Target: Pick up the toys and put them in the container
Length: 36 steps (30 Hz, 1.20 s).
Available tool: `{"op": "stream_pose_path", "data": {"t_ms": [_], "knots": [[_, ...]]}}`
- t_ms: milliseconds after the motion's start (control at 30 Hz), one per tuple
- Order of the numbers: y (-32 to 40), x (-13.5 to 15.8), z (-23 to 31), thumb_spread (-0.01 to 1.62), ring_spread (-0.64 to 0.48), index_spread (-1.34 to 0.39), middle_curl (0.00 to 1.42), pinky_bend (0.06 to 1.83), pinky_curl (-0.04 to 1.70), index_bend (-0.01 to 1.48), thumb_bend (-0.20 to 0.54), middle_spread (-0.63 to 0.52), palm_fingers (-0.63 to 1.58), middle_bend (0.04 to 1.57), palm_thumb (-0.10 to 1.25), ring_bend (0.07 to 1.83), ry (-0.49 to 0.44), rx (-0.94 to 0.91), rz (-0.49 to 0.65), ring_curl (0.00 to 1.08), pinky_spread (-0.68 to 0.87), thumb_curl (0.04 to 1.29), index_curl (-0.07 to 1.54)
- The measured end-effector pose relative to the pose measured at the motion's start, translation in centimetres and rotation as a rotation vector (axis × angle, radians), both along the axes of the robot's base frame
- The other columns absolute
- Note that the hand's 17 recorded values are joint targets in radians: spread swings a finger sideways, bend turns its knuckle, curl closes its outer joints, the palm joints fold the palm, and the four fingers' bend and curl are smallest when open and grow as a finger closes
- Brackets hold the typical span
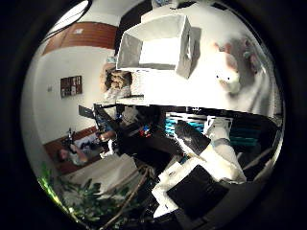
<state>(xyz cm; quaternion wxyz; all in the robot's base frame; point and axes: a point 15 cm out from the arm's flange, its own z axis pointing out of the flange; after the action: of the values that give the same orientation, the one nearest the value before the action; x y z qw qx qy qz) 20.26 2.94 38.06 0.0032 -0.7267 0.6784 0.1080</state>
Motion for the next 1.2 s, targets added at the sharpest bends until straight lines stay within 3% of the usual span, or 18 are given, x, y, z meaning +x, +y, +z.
{"op": "stream_pose_path", "data": {"t_ms": [200, 467, 600, 1200], "knots": [[-1.7, 1.5, -0.7, 1.13, 0.22, -0.26, 0.3, 0.39, 0.3, 0.16, -0.026, 0.15, 0.2, 0.2, 0.6, 0.26, 0.005, -0.021, -0.098, 0.27, 0.44, 0.31, 0.29], [-3.9, 4.2, -4.0, 1.14, 0.24, -0.15, 0.31, 0.43, 0.31, 0.14, -0.023, 0.23, 0.16, 0.2, 0.52, 0.31, 0.079, -0.025, -0.223, 0.27, 0.44, 0.29, 0.27], [-4.6, 5.9, -6.2, 1.13, 0.24, -0.13, 0.32, 0.46, 0.31, 0.14, -0.021, 0.25, 0.14, 0.2, 0.51, 0.33, 0.066, -0.03, -0.247, 0.27, 0.44, 0.29, 0.26], [-6.1, 6.2, -16.7, 1.11, 0.24, -0.12, 0.33, 0.54, 0.31, 0.14, -0.021, 0.23, 0.07, 0.2, 0.53, 0.39, 0.162, -0.053, -0.289, 0.27, 0.45, 0.3, 0.24]]}}
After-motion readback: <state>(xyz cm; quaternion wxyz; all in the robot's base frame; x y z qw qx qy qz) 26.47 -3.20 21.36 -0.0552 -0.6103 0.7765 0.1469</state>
